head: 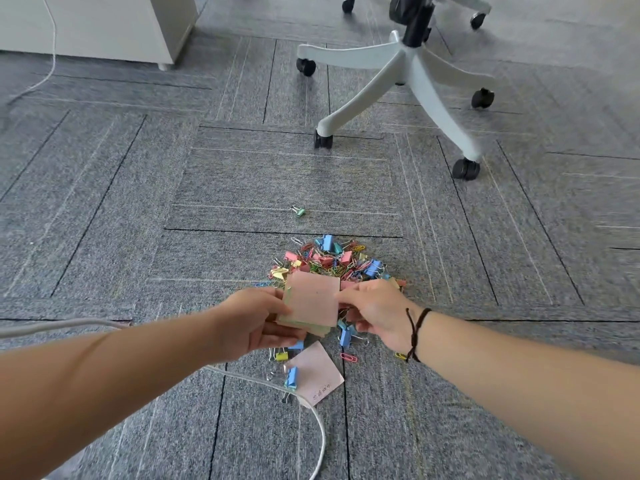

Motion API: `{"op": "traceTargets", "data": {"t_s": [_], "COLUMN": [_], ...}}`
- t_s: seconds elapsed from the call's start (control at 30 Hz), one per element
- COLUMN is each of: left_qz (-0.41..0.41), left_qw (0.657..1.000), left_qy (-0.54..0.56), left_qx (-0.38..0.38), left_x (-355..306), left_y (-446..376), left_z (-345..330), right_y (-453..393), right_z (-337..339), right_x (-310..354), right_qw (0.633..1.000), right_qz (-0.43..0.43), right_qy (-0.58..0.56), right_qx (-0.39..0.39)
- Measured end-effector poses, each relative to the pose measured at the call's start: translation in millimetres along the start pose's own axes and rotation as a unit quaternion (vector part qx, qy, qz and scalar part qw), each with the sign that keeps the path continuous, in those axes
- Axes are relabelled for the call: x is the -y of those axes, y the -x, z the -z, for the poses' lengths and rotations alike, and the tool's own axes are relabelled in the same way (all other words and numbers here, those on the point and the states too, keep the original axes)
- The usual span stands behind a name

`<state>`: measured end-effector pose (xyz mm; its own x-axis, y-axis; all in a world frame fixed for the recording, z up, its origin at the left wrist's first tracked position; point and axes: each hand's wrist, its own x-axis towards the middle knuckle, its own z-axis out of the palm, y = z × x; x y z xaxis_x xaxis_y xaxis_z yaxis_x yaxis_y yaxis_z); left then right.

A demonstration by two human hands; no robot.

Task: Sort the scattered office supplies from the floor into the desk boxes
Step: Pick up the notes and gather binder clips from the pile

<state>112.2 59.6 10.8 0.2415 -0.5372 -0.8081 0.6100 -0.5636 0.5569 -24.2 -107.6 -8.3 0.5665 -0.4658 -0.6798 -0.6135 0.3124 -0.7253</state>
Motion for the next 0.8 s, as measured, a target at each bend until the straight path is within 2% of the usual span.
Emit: {"op": "traceTargets", "data": {"t_s": [0.13, 0.23, 0.3, 0.33, 0.37, 0.43, 0.5, 0.57, 0.67, 0.73, 0.8], "left_qz": [-0.015, -0.027, -0.033, -0.035, -0.035, -0.033, -0.036, -0.040, -0.040, -0.039, -0.036], "left_qw": [1.000, 0.998, 0.995, 0.994, 0.992, 0.990, 0.989, 0.988, 0.986, 0.985, 0.984], "left_qy": [0.013, -0.026, -0.048, -0.054, -0.059, -0.070, -0.084, -0.091, -0.106, -0.114, -0.123], "left_qx": [-0.001, -0.041, -0.077, -0.093, -0.105, -0.115, -0.115, -0.118, -0.123, -0.124, -0.122], "left_x": [-3, -1, 0, 0, 1, 1, 1, 1, 3, 5, 8], "left_y": [0, -4, -6, -7, -8, -8, -8, -7, -7, -9, -9], "left_z": [2, 4, 7, 9, 11, 16, 19, 19, 17, 18, 19], "right_y": [-1, 8, 19, 24, 28, 34, 35, 33, 27, 23, 22], "right_z": [-11, -10, -8, -7, -7, -10, -17, -26, -37, -42, -43], "right_x": [-3, -2, -7, -12, -18, -33, -41, -44, -45, -41, -34], "right_qw": [0.998, 0.999, 0.994, 0.982, 0.953, 0.864, 0.801, 0.760, 0.736, 0.732, 0.713], "right_qz": [0.024, 0.022, 0.027, 0.041, 0.061, 0.092, 0.111, 0.143, 0.168, 0.151, 0.120], "right_qy": [0.043, 0.042, 0.102, 0.182, 0.292, 0.484, 0.573, 0.621, 0.647, 0.658, 0.684], "right_qx": [-0.026, 0.001, 0.028, 0.041, 0.057, 0.105, 0.131, 0.128, 0.108, 0.092, 0.100]}}
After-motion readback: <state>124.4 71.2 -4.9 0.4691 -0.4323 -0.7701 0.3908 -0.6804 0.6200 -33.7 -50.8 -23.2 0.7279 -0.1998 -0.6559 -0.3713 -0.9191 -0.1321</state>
